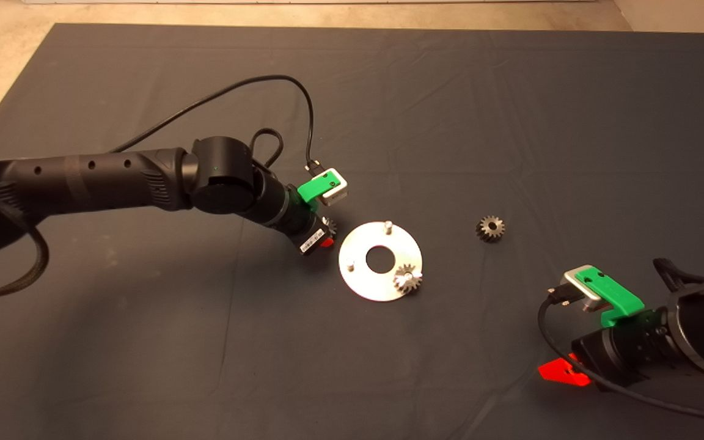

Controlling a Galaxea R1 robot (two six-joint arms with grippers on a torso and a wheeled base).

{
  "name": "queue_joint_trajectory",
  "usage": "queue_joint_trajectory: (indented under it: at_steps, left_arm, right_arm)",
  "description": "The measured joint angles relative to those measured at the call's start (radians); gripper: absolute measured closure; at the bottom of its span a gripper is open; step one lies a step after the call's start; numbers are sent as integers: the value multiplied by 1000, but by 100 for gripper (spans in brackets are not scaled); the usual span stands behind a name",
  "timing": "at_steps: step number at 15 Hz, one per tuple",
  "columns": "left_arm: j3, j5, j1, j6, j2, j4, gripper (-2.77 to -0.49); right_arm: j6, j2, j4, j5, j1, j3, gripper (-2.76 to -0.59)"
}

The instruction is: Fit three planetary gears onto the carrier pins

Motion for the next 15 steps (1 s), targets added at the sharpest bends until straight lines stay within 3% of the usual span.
queue_joint_trajectory:
  at_steps: [9, 15]
  left_arm:
    - [23, 1, 5, 1, -16, 0, -82]
    - [127, 62, -4, -1, -64, -5, -78]
  right_arm:
    - [0, 0, 0, 0, 0, 0, -260]
    - [0, -2, 0, 0, 0, 0, -260]
